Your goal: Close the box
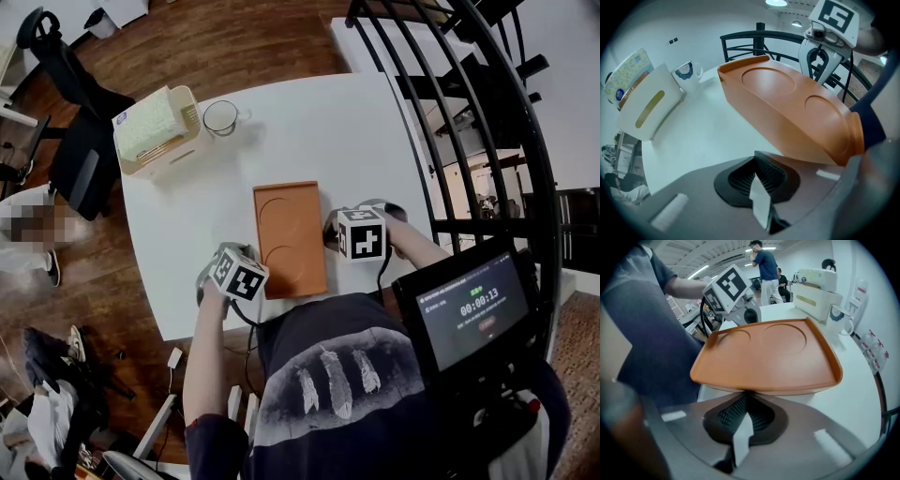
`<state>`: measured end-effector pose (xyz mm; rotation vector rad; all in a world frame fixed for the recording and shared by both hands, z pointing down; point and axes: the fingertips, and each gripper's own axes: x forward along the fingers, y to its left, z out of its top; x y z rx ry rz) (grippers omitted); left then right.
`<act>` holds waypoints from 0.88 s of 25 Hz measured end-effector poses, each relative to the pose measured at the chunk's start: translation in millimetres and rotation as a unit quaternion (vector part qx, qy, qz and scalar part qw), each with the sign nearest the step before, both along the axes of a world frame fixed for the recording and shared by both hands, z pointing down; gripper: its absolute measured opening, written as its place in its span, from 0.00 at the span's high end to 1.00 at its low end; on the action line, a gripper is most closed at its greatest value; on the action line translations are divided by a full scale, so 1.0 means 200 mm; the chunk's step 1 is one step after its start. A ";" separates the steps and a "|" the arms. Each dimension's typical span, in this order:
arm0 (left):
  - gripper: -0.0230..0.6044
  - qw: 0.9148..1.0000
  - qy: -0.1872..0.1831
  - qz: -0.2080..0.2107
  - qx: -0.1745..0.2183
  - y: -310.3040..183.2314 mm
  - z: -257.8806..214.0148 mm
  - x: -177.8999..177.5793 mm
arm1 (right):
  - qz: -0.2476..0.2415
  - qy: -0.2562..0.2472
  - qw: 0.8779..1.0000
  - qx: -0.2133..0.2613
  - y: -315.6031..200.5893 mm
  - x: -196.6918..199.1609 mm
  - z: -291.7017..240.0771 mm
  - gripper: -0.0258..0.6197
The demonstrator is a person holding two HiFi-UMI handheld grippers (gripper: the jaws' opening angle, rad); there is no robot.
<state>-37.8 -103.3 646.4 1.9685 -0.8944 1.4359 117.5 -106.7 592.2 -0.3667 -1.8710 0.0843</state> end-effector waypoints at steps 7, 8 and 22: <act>0.94 1.000 -0.005 0.006 -0.006 0.00 0.00 -0.01 | 0.005 0.004 1.000 0.003 0.00 -0.01 0.00 0.95; 0.94 1.000 -0.005 0.007 -0.007 0.00 0.00 0.00 | 0.009 0.004 1.000 0.004 -0.01 0.00 0.00 0.95; 0.94 1.000 -0.009 0.000 -0.020 0.00 0.00 0.00 | 0.127 -0.004 0.988 0.087 -0.30 0.16 -0.12 0.95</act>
